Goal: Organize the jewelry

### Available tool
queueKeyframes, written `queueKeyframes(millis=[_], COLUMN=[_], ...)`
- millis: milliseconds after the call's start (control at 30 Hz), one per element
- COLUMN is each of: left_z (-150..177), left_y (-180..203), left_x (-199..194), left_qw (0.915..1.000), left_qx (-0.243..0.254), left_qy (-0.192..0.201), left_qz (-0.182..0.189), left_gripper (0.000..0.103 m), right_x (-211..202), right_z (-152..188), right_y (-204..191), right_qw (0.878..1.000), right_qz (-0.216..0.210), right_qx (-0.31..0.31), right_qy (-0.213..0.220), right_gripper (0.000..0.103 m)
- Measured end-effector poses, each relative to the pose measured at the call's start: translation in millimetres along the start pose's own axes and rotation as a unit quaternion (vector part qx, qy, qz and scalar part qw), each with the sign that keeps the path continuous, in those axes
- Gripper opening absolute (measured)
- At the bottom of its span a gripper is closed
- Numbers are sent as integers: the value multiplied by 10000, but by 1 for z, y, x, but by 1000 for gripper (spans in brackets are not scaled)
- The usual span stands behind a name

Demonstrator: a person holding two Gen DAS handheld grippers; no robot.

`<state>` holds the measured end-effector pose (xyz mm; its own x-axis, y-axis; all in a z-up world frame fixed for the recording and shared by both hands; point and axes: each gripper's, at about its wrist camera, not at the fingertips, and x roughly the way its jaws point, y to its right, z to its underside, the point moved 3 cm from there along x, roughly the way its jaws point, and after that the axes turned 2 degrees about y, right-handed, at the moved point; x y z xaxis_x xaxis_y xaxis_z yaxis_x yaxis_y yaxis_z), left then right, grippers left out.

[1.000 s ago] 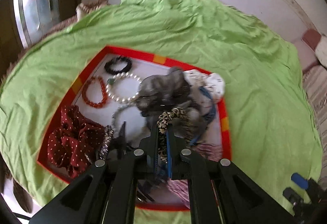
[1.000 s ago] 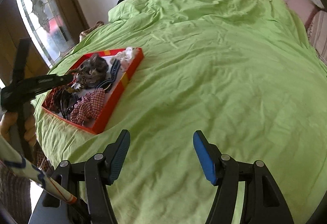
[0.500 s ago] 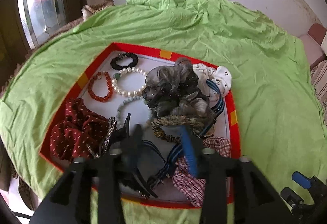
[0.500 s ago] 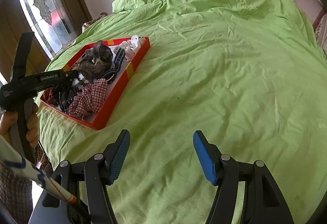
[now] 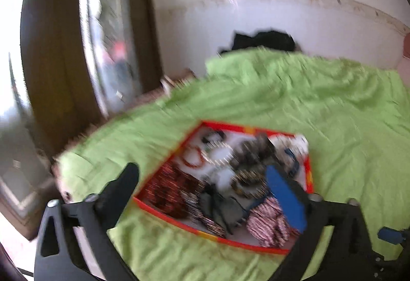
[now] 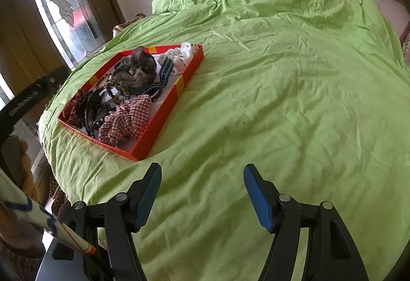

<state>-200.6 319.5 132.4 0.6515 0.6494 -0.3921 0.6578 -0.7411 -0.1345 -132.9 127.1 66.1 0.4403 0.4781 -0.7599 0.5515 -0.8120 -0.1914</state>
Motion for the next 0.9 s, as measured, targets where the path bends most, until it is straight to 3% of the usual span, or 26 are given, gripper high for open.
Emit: queueKeyframes(millis=[100, 233, 500, 900], left_z=[-6, -7, -2, 25], left_y=[-7, -19, -36, -42], left_x=[-14, -21, -38, -24], left_qw=[9997, 9994, 9965, 9958], left_qx=[-86, -346, -600, -750], left_qy=[209, 96, 363, -513], left_qz=[-129, -4, -447, -98], left_gripper=[103, 103, 103, 103], right_x=[-2, -3, -7, -2], right_z=[0, 2, 2, 4], right_y=[-6, -11, -17, -28], right_qw=[10000, 9999, 9998, 9996], right_qz=[5, -37, -5, 48], right_qx=[-68, -98, -181, -294], right_qy=[48, 37, 78, 4], right_gripper=[72, 73, 73, 74])
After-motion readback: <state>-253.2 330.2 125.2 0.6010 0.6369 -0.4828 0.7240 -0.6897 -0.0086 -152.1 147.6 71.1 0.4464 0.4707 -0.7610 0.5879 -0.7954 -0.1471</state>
